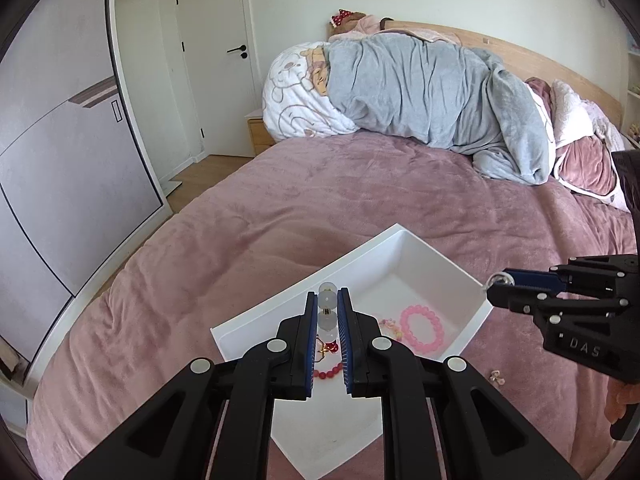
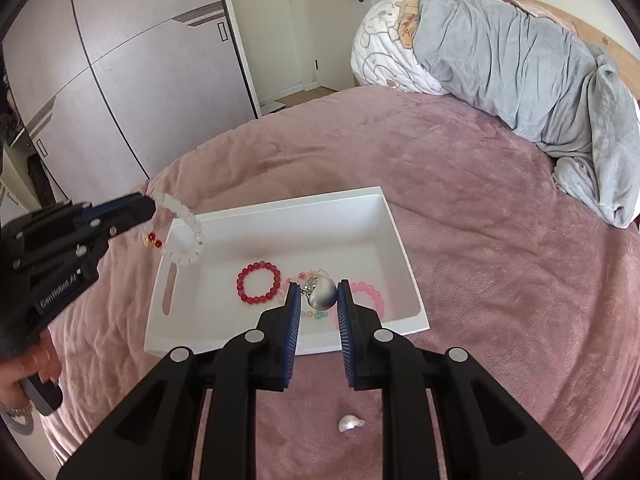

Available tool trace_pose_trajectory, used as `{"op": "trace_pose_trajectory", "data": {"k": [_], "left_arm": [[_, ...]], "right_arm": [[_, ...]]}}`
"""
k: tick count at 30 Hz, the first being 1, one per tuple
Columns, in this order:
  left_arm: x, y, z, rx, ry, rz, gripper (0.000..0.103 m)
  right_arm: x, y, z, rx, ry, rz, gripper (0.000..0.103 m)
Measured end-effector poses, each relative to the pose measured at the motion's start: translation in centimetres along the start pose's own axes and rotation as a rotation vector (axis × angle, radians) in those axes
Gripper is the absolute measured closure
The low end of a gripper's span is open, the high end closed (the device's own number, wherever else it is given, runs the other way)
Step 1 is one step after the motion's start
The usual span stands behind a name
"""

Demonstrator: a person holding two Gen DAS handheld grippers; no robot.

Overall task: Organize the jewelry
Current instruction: 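Carry white bracelet in left gripper and pendant in right gripper to bin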

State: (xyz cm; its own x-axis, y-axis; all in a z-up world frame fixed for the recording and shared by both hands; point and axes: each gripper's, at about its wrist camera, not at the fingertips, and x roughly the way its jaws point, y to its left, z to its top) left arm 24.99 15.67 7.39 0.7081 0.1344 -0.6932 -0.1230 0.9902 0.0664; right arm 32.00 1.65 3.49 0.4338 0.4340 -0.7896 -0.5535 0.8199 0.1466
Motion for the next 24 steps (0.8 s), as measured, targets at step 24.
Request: {"op": "trace_pose_trajectory", "data": {"k": [24], "left_arm": [[13.6, -0.4, -2.6, 0.086, 0.286, -0.015, 0.088]], "right_arm": [[18.7, -2.7, 2.6, 0.123, 0.311, -0.020, 0.084]]}}
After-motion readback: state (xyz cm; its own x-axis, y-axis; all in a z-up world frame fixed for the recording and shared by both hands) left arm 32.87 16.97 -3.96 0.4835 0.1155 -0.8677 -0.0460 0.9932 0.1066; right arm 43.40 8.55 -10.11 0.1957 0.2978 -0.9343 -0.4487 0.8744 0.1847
